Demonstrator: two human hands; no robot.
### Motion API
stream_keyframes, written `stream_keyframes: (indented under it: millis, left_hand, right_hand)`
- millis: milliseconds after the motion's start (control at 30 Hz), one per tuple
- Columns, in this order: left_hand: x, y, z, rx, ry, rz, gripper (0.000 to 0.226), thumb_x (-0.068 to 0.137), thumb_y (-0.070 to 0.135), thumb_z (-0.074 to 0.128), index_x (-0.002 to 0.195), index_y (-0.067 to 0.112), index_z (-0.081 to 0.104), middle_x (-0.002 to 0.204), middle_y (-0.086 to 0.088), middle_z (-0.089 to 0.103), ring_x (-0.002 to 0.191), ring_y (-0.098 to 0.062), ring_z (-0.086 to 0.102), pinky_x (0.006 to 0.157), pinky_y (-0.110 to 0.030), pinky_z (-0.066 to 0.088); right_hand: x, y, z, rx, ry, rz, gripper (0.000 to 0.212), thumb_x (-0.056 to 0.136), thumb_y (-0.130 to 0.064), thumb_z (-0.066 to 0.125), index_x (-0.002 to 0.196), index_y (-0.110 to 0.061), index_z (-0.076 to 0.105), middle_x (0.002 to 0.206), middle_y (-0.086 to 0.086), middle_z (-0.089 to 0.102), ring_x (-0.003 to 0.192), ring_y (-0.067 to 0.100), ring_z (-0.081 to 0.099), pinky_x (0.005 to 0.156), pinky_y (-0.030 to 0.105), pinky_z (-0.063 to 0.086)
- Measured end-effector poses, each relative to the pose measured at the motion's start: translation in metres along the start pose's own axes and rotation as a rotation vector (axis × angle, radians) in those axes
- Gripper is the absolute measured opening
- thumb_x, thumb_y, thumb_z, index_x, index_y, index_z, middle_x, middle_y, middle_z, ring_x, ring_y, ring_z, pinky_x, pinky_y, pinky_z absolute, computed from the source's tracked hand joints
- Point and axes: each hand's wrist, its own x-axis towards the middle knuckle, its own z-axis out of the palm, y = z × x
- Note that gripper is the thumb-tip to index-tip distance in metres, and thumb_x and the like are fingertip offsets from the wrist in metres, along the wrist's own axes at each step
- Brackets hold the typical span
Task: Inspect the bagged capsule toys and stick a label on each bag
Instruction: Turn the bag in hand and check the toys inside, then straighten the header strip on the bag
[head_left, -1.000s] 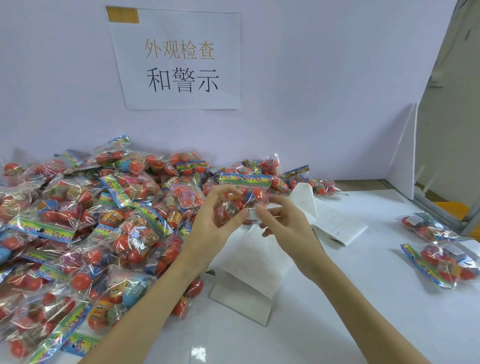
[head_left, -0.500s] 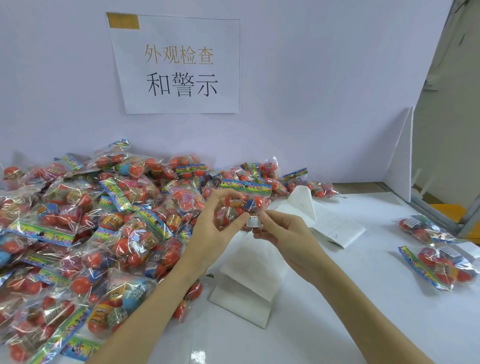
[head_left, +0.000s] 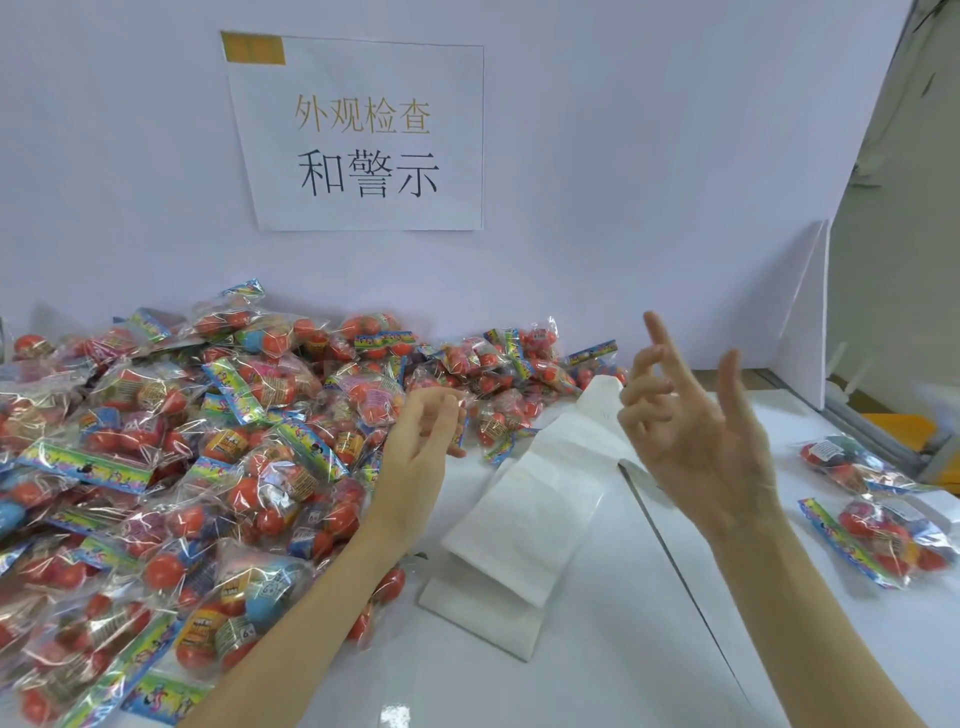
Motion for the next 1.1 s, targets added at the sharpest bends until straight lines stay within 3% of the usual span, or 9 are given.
stream_keyframes:
  millis: [200,300,367,467,533,667,833,967,1100]
  left_hand:
    - [0.003,-0.011,-0.003,0.533,0.05,0.242,0.02,0.099,-0.002,0.062,0.106,0.012,0.074,0.111,-0.005,0.062,0.1,-0.016,0.062,0.09,-0.021,0.049]
    - [0.001,-0.019,-0.001,0.727,-0.159,0.176,0.027,0.1,0.003,0.061,0.12,0.015,0.076,0.141,-0.011,0.055,0.135,-0.027,0.047,0.109,-0.022,0.032]
    - [0.002,-0.025,0.001,0.831,-0.318,-0.01,0.036,0.108,0.021,0.052,0.142,0.025,0.061,0.168,-0.008,0.026,0.156,-0.024,0.018,0.122,-0.036,0.019]
    - [0.004,-0.035,0.002,1.123,-0.489,-0.132,0.056,0.112,0.038,0.033,0.163,0.018,0.026,0.175,0.0,-0.003,0.16,-0.018,-0.004,0.127,-0.046,0.005]
    - [0.005,-0.038,0.003,1.203,-0.498,-0.134,0.062,0.112,0.038,0.029,0.165,0.012,0.013,0.174,0.001,0.003,0.16,-0.016,-0.001,0.127,-0.043,0.005]
    - [0.001,-0.034,0.002,1.191,-0.472,-0.063,0.045,0.111,0.036,0.037,0.154,0.023,0.036,0.163,0.002,0.028,0.151,-0.02,0.019,0.12,-0.04,0.015]
    - [-0.003,-0.031,0.005,1.323,-0.465,-0.124,0.053,0.111,0.046,0.029,0.157,0.019,0.033,0.173,-0.008,-0.008,0.158,-0.03,0.002,0.123,-0.048,0.013]
    - [-0.005,-0.028,0.008,1.408,-0.396,-0.107,0.065,0.111,0.048,0.023,0.163,0.009,0.017,0.174,-0.007,-0.006,0.158,-0.027,0.009,0.124,-0.042,0.014]
    - [-0.006,-0.031,0.007,1.408,-0.391,-0.03,0.057,0.111,0.047,0.026,0.162,0.023,0.02,0.174,-0.008,-0.007,0.158,-0.029,0.006,0.124,-0.045,0.016]
  right_hand:
    - [0.007,0.024,0.003,-0.105,0.159,0.086,0.03,0.09,-0.03,0.077,0.115,-0.014,0.077,0.087,-0.004,0.057,0.068,0.009,0.048,0.059,0.02,0.044]
    - [0.009,0.034,0.002,-0.192,0.225,0.132,0.021,0.095,-0.026,0.066,0.106,-0.014,0.079,0.082,-0.003,0.052,0.065,0.011,0.044,0.057,0.02,0.042]
    - [0.01,0.039,0.0,-0.231,0.272,0.152,0.019,0.089,-0.021,0.07,0.103,-0.013,0.08,0.079,-0.001,0.05,0.064,0.012,0.042,0.055,0.021,0.04]
    - [0.01,0.045,-0.001,-0.277,0.326,0.19,0.022,0.077,-0.017,0.08,0.098,-0.011,0.082,0.076,0.0,0.05,0.061,0.013,0.042,0.053,0.021,0.04]
    - [0.011,0.049,-0.002,-0.313,0.353,0.215,0.025,0.068,-0.019,0.085,0.092,-0.012,0.082,0.075,0.0,0.05,0.06,0.013,0.043,0.052,0.022,0.041]
    - [0.011,0.054,-0.005,-0.38,0.375,0.25,0.019,0.073,-0.022,0.081,0.09,-0.014,0.083,0.074,0.0,0.052,0.059,0.012,0.045,0.052,0.021,0.042]
    - [0.01,0.056,-0.01,-0.431,0.377,0.28,0.018,0.083,-0.021,0.075,0.099,-0.012,0.08,0.076,0.001,0.055,0.059,0.013,0.049,0.053,0.021,0.044]
    - [0.01,0.057,-0.01,-0.449,0.364,0.295,0.017,0.085,-0.022,0.073,0.096,-0.015,0.083,0.077,0.0,0.056,0.06,0.013,0.051,0.055,0.022,0.045]
    - [0.01,0.057,-0.009,-0.449,0.364,0.299,0.017,0.086,-0.022,0.072,0.096,-0.015,0.084,0.076,0.0,0.056,0.06,0.013,0.05,0.055,0.022,0.045]
